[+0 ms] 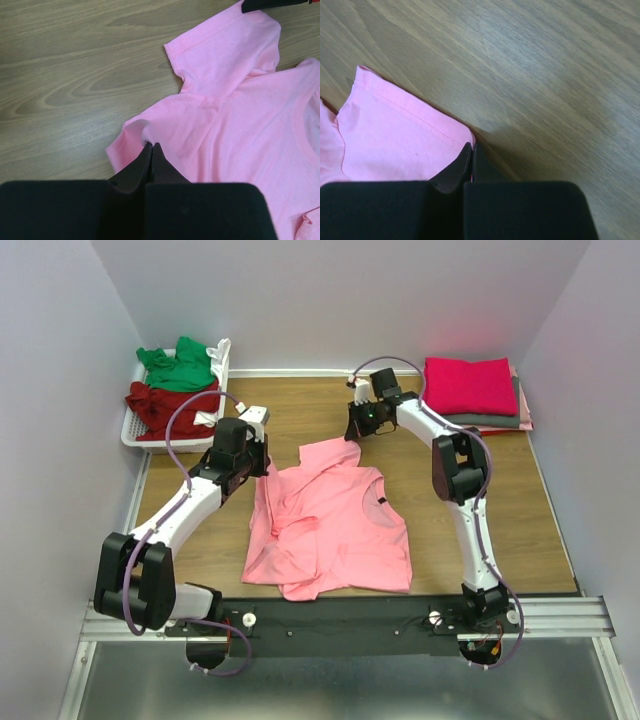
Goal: Fold and stack the t-shirts
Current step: Flatten the tshirt out
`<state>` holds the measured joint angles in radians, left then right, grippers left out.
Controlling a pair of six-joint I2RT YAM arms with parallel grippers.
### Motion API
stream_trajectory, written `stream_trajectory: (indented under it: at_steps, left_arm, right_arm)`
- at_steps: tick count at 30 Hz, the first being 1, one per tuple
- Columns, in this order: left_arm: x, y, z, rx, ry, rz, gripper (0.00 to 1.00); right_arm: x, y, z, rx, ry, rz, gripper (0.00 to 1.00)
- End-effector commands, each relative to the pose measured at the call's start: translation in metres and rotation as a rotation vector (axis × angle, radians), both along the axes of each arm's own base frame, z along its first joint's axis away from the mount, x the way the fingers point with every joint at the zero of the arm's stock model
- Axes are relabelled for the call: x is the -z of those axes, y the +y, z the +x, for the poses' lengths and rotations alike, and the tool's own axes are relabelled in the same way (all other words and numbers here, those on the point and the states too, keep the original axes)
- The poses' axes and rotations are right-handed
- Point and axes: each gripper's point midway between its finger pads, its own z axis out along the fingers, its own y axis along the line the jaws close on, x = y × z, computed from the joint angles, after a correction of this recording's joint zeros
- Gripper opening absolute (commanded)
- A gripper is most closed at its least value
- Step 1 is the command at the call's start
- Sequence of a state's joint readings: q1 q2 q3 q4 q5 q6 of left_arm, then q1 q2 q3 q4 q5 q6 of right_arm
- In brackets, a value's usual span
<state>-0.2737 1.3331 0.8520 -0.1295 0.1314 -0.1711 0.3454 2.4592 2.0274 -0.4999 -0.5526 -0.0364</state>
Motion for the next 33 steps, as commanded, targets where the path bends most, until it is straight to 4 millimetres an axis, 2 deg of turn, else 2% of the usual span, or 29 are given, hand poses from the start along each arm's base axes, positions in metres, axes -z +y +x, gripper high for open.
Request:
stream_trajectory:
  at_steps: [1,2,5,6,7,8,9,11,12,13,15,16,19,20,22,23,25,27,29,30,32,33]
  left_arm:
    - [-0.016,0.007,0.004,-0.022,-0.065,0.005,0.0]
    - [-0.019,0.008,0.004,-0.024,-0.076,0.004,0.0]
    - [-0.037,0.01,0.004,-0.032,-0.137,-0.01,0.0]
    - [-0.045,0.01,0.005,-0.033,-0.16,-0.018,0.0]
    - [-0.059,0.01,0.004,-0.036,-0.199,-0.03,0.0]
    - [-0.073,0.01,0.006,-0.038,-0.233,-0.044,0.0]
    - [-0.091,0.01,0.005,-0.044,-0.276,-0.063,0.0]
    - [-0.118,0.01,0.003,-0.045,-0.344,-0.092,0.0]
    - [-0.136,0.009,0.001,-0.043,-0.386,-0.11,0.0]
    - [-0.159,0.01,-0.005,-0.045,-0.444,-0.133,0.0]
    - [-0.193,0.01,-0.011,-0.037,-0.527,-0.164,0.0]
    - [-0.214,0.011,-0.02,-0.027,-0.578,-0.181,0.0]
    - [-0.265,0.012,-0.042,-0.003,-0.699,-0.221,0.0]
    - [-0.277,0.013,-0.048,0.003,-0.727,-0.233,0.0]
    - [-0.307,0.014,-0.068,0.024,-0.801,-0.263,0.0]
    - [-0.327,0.015,-0.077,0.034,-0.854,-0.285,0.0]
    - [-0.349,0.016,-0.097,0.06,-0.921,-0.313,0.0]
    - [-0.374,0.014,-0.115,0.101,-0.988,-0.339,0.0]
    - [-0.391,0.013,-0.132,0.132,-1.039,-0.359,0.0]
    - [-0.403,0.012,-0.142,0.158,-1.07,-0.367,0.0]
    - [-0.417,0.012,-0.158,0.183,-1.111,-0.387,0.0]
    - [-0.427,0.013,-0.167,0.191,-1.137,-0.399,0.0]
  right_arm:
    - [-0.038,-0.012,0.012,0.012,-0.123,-0.07,0.0]
    - [-0.063,-0.012,0.013,0.007,-0.173,-0.06,0.0]
    - [-0.099,-0.015,0.007,-0.027,-0.253,-0.057,0.0]
    - [-0.128,-0.017,0.004,-0.035,-0.308,-0.046,0.0]
    - [-0.144,-0.019,-0.001,-0.063,-0.344,-0.047,0.0]
    - [-0.151,-0.021,-0.008,-0.078,-0.359,-0.053,0.0]
    - [-0.183,-0.026,-0.017,-0.099,-0.431,-0.052,0.0]
    - [-0.209,-0.034,-0.027,-0.105,-0.496,-0.07,0.01]
    - [-0.237,-0.041,-0.037,-0.116,-0.566,-0.079,0.0]
    - [-0.247,-0.046,-0.042,-0.114,-0.594,-0.097,0.0]
    - [-0.275,-0.053,-0.053,-0.117,-0.659,-0.111,0.0]
    - [-0.302,-0.06,-0.065,-0.123,-0.72,-0.12,0.0]
    - [-0.342,-0.071,-0.083,-0.121,-0.808,-0.13,0.0]
    - [-0.363,-0.077,-0.095,-0.115,-0.859,-0.128,0.0]
    - [-0.384,-0.085,-0.109,-0.116,-0.922,-0.147,0.0]
    - [-0.403,-0.092,-0.122,-0.106,-0.974,-0.148,0.0]
    - [-0.418,-0.101,-0.133,-0.105,-1.016,-0.165,0.0]
    - [-0.447,-0.11,-0.149,-0.091,-1.094,-0.169,0.0]
    - [-0.468,-0.118,-0.161,-0.074,-1.139,-0.178,0.0]
    - [-0.496,-0.123,-0.174,-0.055,-1.205,-0.165,0.0]
    - [-0.52,-0.13,-0.188,-0.029,-1.258,-0.161,0.0]
    - [-0.544,-0.136,-0.202,-0.009,-1.319,-0.149,0.0]
